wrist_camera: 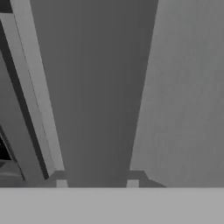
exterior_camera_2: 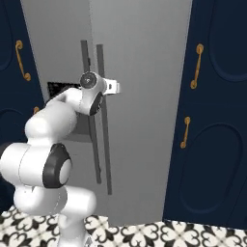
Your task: Take the strawberry from the fridge and place it on top of the pancake, located on the dining counter.
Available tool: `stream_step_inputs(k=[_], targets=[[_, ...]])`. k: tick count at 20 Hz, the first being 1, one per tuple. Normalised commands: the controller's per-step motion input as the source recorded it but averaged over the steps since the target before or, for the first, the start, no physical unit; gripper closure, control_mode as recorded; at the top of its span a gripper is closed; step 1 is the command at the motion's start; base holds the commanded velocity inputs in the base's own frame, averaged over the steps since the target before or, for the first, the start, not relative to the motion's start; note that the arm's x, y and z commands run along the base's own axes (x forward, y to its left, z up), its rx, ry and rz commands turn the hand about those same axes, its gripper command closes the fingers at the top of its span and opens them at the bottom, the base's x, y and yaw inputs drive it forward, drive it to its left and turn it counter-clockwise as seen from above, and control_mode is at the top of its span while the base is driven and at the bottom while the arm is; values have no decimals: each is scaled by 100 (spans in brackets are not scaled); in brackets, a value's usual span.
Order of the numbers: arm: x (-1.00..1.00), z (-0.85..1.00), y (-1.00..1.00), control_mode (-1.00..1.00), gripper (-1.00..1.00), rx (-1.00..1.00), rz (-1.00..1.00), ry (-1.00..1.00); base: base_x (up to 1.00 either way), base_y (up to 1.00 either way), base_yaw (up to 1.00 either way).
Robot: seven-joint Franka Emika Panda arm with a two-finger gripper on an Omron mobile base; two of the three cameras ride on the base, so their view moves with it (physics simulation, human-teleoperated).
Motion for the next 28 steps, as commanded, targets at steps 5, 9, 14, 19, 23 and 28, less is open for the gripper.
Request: stream_step_inputs(k=[5, 9, 14, 19, 23, 28], targets=[[-84, 0, -86, -100, 100, 5, -3, 1, 0, 0, 0], [-73, 2, -100, -100, 100, 9, -5, 5, 0, 0, 0], [-74, 0, -100, -100, 100, 12, -7, 6, 0, 0, 0], [-59, 0, -100, -100, 100, 12, -6, 8, 0, 0, 0], [-43, 0, -100, -100, -100, 10, -4, 7, 0, 0, 0], [-44, 3, -100, -100, -100, 10, -3, 2, 0, 0, 0]])
